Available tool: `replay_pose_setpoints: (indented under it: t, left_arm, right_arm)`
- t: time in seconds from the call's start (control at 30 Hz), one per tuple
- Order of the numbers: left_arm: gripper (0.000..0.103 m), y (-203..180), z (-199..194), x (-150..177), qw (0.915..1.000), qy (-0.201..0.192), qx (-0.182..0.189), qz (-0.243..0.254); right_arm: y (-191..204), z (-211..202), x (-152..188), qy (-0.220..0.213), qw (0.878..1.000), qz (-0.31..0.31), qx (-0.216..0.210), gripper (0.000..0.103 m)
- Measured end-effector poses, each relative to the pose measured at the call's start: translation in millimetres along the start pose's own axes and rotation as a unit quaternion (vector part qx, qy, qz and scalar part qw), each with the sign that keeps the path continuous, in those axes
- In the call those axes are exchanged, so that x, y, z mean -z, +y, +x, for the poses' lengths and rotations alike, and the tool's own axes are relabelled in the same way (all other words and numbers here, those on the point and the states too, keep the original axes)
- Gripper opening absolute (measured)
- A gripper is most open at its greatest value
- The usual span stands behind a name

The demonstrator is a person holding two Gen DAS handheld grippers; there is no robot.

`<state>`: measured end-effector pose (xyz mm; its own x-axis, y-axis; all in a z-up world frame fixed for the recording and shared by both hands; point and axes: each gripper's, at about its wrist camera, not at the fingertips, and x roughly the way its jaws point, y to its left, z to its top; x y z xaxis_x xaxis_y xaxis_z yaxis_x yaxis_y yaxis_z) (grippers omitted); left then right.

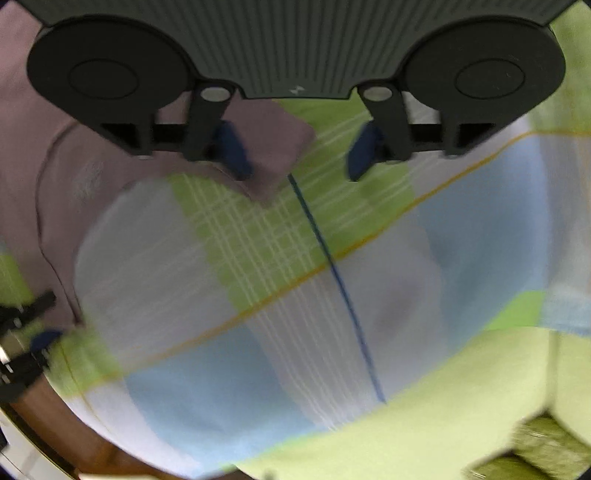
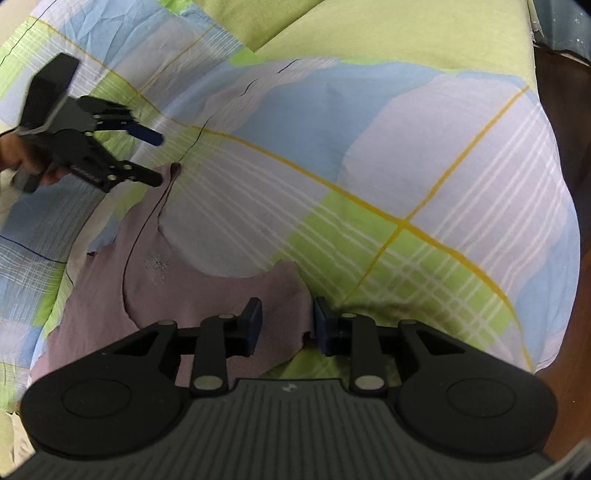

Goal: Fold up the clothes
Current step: 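Pinch the hem with the left tool while the right tool pinches the hem beside it, then lift the hem with both tools and fold it over toward the neckline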

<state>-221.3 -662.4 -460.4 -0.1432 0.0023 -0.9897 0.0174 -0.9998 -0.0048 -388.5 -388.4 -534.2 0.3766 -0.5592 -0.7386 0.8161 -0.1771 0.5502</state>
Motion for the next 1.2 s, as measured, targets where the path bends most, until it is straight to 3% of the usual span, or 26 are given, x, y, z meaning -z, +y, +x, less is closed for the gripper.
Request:
replay_pose_setpoints:
  t: [0.1, 0.2, 0.27, 0.33, 0.4, 0.47, 0.57, 0.73, 0.9, 1.1, 1.2]
  left_arm:
    - [0.051, 1, 1, -3, 0.9997, 0.005, 0.014, 0.019]
    - [0.041, 0, 12, -5, 0.9987, 0.015, 0.03, 0.037]
    - [0.037, -14, 18, -2, 0.9968, 0.012, 0.019, 0.076]
    - [0.029, -22, 19, 0, 0.9958, 0.007, 0.01, 0.091]
    - [0.012, -30, 17, 2, 0.9952, 0.003, 0.003, 0.098]
    - [0.001, -40, 14, 6, 0.9941, 0.0, -0.01, 0.108]
    - [0.0, -60, -1, 19, 0.9916, -0.013, -0.044, 0.121]
    - [0.0, -91, -37, 53, 0.9895, -0.042, -0.083, 0.11]
    - [0.0, -145, -70, 115, 0.9832, -0.053, -0.135, 0.111]
    - [0.0, -224, -93, 191, 0.9731, -0.061, -0.183, 0.126]
    - [0.0, -275, -93, 239, 0.9621, -0.062, -0.209, 0.164]
  right_arm:
    - [0, 1, -3, 0.005, 1.0, 0.005, -0.011, 0.041]
    - [2, 1, -4, 0.005, 1.0, 0.004, -0.018, 0.044]
    - [2, 2, -5, 0.005, 1.0, 0.0, -0.021, 0.044]
    - [2, 4, -5, 0.008, 1.0, -0.008, -0.018, 0.038]
    - [0, 4, -6, 0.009, 1.0, -0.014, -0.008, 0.017]
    - [-4, 4, -6, 0.009, 1.0, -0.014, 0.001, 0.003]
    - [-2, -3, -4, -0.007, 1.0, -0.017, -0.001, 0.002]
    - [32, -35, 12, -0.058, 0.995, -0.079, 0.011, 0.002]
    - [83, -70, 49, -0.099, 0.985, -0.141, 0.01, 0.002]
    - [168, -100, 141, -0.116, 0.972, -0.202, 0.022, 0.002]
    - [210, -101, 195, -0.106, 0.968, -0.223, 0.039, 0.002]
